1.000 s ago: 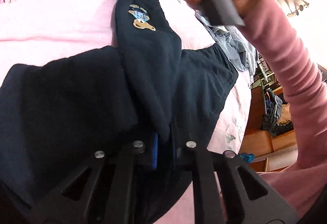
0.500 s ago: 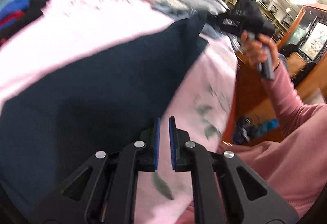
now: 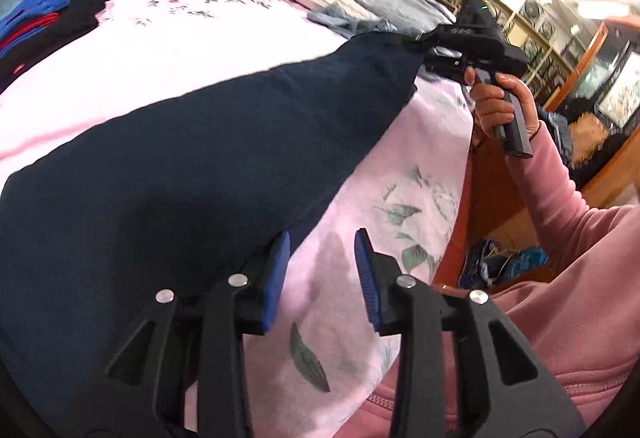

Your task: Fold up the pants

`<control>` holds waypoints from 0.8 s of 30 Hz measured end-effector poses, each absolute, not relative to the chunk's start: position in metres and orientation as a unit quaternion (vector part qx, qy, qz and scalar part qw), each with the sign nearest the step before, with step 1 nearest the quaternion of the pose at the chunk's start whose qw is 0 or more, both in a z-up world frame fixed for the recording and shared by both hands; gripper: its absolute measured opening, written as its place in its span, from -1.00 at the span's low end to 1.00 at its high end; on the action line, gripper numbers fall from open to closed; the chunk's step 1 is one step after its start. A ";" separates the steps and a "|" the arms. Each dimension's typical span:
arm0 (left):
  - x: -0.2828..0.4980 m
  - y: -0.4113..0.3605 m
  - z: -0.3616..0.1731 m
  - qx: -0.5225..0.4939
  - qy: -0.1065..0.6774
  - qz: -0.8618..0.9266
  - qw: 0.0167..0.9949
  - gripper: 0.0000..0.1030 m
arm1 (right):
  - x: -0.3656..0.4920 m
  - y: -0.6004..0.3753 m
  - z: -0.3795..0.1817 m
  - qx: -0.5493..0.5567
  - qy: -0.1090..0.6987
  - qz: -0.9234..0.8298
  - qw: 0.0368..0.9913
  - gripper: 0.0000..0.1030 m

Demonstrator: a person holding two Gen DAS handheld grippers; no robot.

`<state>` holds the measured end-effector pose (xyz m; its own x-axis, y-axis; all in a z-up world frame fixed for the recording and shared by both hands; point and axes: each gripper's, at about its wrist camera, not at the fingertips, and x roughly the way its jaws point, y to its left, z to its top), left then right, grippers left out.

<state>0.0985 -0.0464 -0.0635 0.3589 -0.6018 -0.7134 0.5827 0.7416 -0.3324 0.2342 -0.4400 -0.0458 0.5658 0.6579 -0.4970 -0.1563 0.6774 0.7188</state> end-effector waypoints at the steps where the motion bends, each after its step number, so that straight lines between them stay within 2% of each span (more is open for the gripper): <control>1: 0.098 -0.044 -0.062 -0.015 0.435 -0.356 0.827 -0.25 | 0.233 -0.439 -0.033 0.320 0.374 0.271 0.827 -0.76; 2: 0.097 -0.042 -0.061 -0.018 0.433 -0.352 0.830 -0.23 | 0.229 -0.442 -0.027 0.326 0.357 0.285 0.828 -0.76; 4: 0.092 -0.036 -0.061 -0.018 0.425 -0.342 0.838 -0.04 | 0.222 -0.448 -0.028 0.326 0.338 0.284 0.836 -0.76; 6: 0.089 -0.031 -0.062 -0.024 0.422 -0.338 0.841 0.04 | 0.221 -0.452 -0.047 0.298 0.369 0.235 0.849 -0.74; 8: 0.086 -0.024 -0.064 -0.033 0.424 -0.336 0.840 0.05 | 0.220 -0.457 -0.073 0.235 0.436 0.109 0.862 -0.52; 9: 0.084 -0.021 -0.064 -0.036 0.425 -0.336 0.840 0.06 | 0.216 -0.461 -0.077 0.229 0.439 0.088 0.864 -0.38; 10: 0.078 -0.014 -0.059 -0.035 0.423 -0.332 0.842 0.10 | 0.207 -0.466 -0.073 0.242 0.429 0.087 0.866 -0.16; 11: 0.073 -0.006 -0.054 -0.033 0.417 -0.329 0.847 0.14 | 0.203 -0.468 -0.067 0.241 0.430 0.066 0.868 -0.15; 13: 0.059 0.019 -0.035 -0.025 0.385 -0.303 0.872 0.47 | 0.187 -0.459 -0.038 0.221 0.387 0.041 0.894 -0.14; 15: 0.051 0.050 -0.017 -0.017 0.355 -0.241 0.903 0.61 | 0.175 -0.433 -0.012 0.178 0.340 0.056 0.922 -0.11; 19: 0.050 0.142 -0.008 -0.080 0.338 -0.120 0.930 0.61 | 0.169 -0.335 0.022 0.087 0.290 0.158 0.940 -0.09; 24: 0.054 0.212 -0.057 -0.160 0.403 -0.039 0.900 0.60 | 0.168 -0.177 0.006 0.031 0.338 0.395 0.854 -0.09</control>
